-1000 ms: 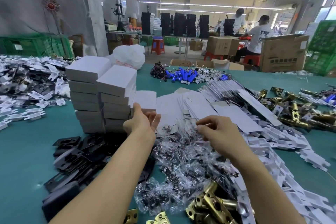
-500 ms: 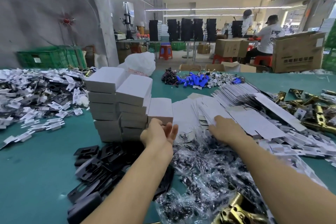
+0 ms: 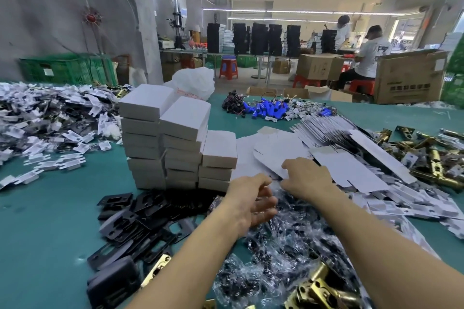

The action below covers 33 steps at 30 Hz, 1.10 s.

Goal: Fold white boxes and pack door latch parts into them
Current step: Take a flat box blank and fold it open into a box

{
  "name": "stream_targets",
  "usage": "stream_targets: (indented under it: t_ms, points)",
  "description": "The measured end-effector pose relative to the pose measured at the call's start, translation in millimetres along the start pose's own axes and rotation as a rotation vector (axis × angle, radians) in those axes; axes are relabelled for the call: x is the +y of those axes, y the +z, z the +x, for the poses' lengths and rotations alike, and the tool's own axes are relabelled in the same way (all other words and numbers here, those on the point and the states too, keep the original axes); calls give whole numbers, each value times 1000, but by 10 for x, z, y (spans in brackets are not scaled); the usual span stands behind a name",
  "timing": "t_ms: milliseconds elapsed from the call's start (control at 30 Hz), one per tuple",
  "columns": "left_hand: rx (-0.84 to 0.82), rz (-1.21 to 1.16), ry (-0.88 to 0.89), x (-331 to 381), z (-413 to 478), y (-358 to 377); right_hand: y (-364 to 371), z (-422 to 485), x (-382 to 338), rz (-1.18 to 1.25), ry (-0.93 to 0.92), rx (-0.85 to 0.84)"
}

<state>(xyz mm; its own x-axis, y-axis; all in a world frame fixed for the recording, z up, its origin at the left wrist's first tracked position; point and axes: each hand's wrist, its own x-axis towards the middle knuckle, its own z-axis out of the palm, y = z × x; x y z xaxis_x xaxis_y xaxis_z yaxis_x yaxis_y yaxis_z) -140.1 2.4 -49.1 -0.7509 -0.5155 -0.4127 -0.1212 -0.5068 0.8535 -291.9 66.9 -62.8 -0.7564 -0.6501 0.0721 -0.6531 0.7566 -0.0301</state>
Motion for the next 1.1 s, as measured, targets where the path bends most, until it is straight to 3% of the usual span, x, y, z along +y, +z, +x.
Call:
stream_targets:
  t_ms: [233, 467, 700, 800, 900, 1033, 1100]
  points:
    - [2, -47, -19, -25, 25, -113, 143, 31, 61, 165, 66, -97]
    - [-40, -53, 0, 18, -30, -148, 46, -41, 58, 143, 56, 133]
    - [-45, -79, 36, 42, -101, -194, -157, -328, 77, -81, -11, 349]
    - [-58, -30, 69, 26, -150, -198, -268, -485, 60, 188, 17, 537]
    - [-140, 109, 125, -14, -245, -197, -366, -714, -10, 548, -62, 550]
    - [-148, 194, 335, -40, -296, -252, -348, -1120, -66, 1086, -136, 226]
    - [-131, 195, 434, -34, -305, -273, -341, -1230, -82, 1244, -152, 53]
